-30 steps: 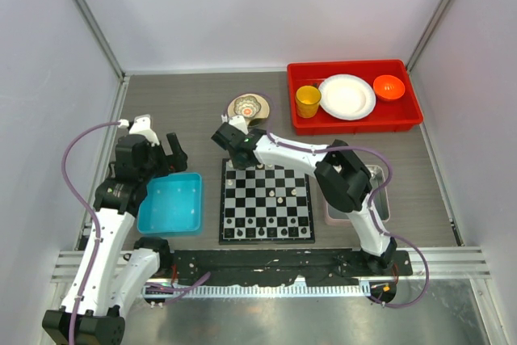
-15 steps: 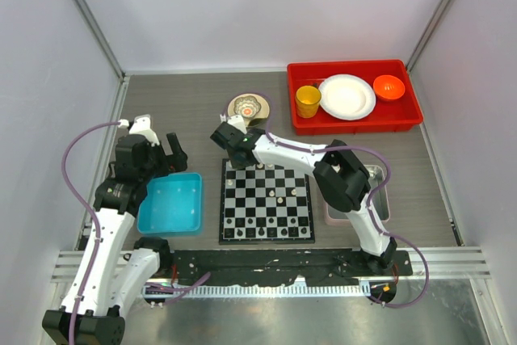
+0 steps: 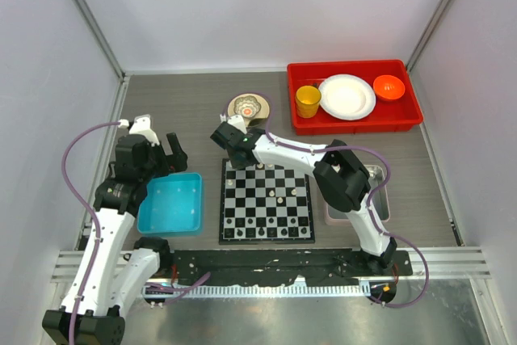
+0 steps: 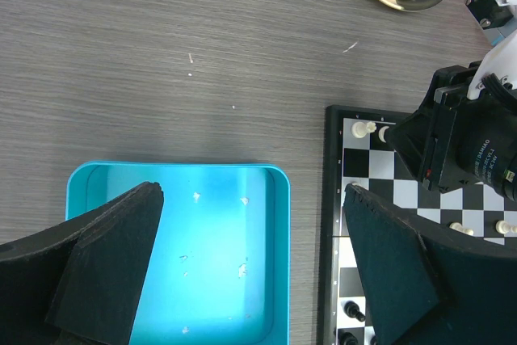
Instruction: Set up the chess pieces on the board
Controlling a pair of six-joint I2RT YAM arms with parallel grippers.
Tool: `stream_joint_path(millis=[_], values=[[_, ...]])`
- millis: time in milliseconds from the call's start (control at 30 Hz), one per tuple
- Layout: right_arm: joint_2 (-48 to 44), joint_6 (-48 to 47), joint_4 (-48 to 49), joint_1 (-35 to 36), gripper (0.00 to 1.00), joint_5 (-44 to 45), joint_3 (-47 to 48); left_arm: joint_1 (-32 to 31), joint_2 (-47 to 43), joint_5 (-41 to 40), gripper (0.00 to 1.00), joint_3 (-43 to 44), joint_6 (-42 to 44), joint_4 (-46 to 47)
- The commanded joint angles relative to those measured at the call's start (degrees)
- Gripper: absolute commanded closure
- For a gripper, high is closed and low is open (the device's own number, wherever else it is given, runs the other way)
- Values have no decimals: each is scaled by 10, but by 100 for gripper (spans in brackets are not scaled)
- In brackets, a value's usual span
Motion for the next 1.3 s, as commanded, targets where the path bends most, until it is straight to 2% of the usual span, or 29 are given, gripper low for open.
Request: stream_joint_path(millis=[0, 267, 533, 1133, 1267], values=[[8, -2, 7, 4, 96, -13, 15, -1, -6, 10, 0, -2, 1, 20], [11, -2, 8, 3, 92, -16, 15, -2, -6, 10, 0, -2, 1, 19], [13, -2, 11, 3, 83, -22, 18, -1, -6, 10, 0, -2, 1, 19], [14, -3, 10, 2, 77, -16, 17, -1, -6, 26, 0, -2, 1, 20], [12, -3, 11, 2, 72, -16, 17, -1, -5, 26, 0, -3, 1, 20]])
